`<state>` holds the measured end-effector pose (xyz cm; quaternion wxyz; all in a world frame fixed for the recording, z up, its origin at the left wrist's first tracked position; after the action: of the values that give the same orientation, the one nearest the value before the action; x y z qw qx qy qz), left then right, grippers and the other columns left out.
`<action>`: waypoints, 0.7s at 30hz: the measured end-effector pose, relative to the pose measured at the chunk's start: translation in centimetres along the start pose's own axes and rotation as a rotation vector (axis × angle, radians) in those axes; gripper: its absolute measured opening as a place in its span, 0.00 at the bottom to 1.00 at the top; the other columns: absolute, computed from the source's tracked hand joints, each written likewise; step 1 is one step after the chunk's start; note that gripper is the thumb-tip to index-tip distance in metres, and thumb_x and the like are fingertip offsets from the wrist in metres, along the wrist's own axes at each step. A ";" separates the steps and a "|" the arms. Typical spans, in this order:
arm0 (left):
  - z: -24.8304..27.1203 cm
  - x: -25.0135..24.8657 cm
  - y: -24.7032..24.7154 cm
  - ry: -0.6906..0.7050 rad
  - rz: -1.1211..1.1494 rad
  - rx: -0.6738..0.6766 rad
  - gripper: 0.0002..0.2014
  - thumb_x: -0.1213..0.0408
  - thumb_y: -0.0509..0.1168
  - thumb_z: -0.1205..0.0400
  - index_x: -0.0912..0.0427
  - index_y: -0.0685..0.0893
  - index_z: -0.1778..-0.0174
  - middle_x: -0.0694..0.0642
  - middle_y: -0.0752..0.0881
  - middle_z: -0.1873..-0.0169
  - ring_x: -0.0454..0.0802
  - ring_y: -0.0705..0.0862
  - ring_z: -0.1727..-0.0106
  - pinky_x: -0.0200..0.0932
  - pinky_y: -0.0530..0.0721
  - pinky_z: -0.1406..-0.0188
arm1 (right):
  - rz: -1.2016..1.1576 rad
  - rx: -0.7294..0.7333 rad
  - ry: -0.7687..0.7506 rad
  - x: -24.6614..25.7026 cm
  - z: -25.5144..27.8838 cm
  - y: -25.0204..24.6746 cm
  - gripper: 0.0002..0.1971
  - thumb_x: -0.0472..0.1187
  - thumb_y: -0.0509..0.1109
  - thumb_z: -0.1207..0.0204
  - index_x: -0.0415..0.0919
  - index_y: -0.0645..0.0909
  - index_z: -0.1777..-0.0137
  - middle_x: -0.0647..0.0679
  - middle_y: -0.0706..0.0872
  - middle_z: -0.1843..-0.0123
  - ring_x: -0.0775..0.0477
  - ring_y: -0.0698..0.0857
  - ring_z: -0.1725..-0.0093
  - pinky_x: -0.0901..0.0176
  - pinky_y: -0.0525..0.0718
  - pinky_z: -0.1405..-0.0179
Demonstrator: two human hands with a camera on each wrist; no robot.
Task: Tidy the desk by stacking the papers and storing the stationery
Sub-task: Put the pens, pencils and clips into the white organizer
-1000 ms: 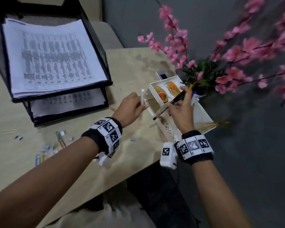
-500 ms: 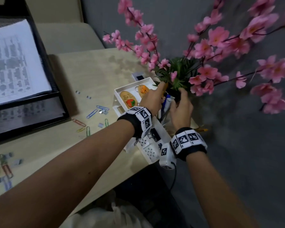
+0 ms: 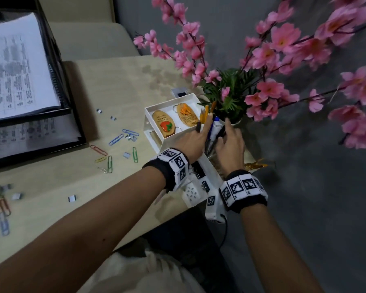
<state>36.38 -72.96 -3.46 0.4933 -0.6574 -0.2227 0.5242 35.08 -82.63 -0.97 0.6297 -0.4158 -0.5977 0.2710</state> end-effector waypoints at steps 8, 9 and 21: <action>8.1 9.9 -6.9 -0.302 0.771 -0.430 0.12 0.72 0.57 0.18 0.60 0.81 0.44 0.57 0.86 0.72 0.37 0.81 0.81 0.34 0.82 0.73 | -0.279 -0.205 -0.298 10.3 4.2 0.9 0.17 0.27 0.60 0.26 0.32 0.79 0.38 0.35 0.81 0.40 0.39 0.81 0.41 0.69 0.70 0.48; 9.4 12.4 -6.9 -0.417 0.941 -0.483 0.10 0.73 0.55 0.18 0.60 0.81 0.51 0.55 0.84 0.75 0.36 0.79 0.84 0.30 0.77 0.80 | -0.295 -0.124 -0.346 11.6 4.9 2.7 0.15 0.27 0.60 0.26 0.31 0.80 0.42 0.35 0.84 0.43 0.39 0.82 0.43 0.68 0.70 0.48; 23.6 25.3 -0.5 -1.052 1.911 -0.551 0.11 0.68 0.55 0.16 0.62 0.78 0.62 0.51 0.86 0.85 0.38 0.83 0.84 0.24 0.81 0.82 | 0.169 0.735 -0.394 11.4 13.1 19.1 0.19 0.41 0.71 0.30 0.37 0.79 0.39 0.40 0.77 0.40 0.40 0.74 0.38 0.52 0.74 0.40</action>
<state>23.93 -42.52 -14.07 -0.4284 -0.3421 0.0838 0.8321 26.82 -60.80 -11.91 0.5855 -0.1515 -0.5339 0.5910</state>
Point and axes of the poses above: each hand's wrist, its own z-axis away from the middle knuckle, its own y-axis out of the palm, x = y × z, the point moved 8 cm from there along -z, towards the middle knuckle
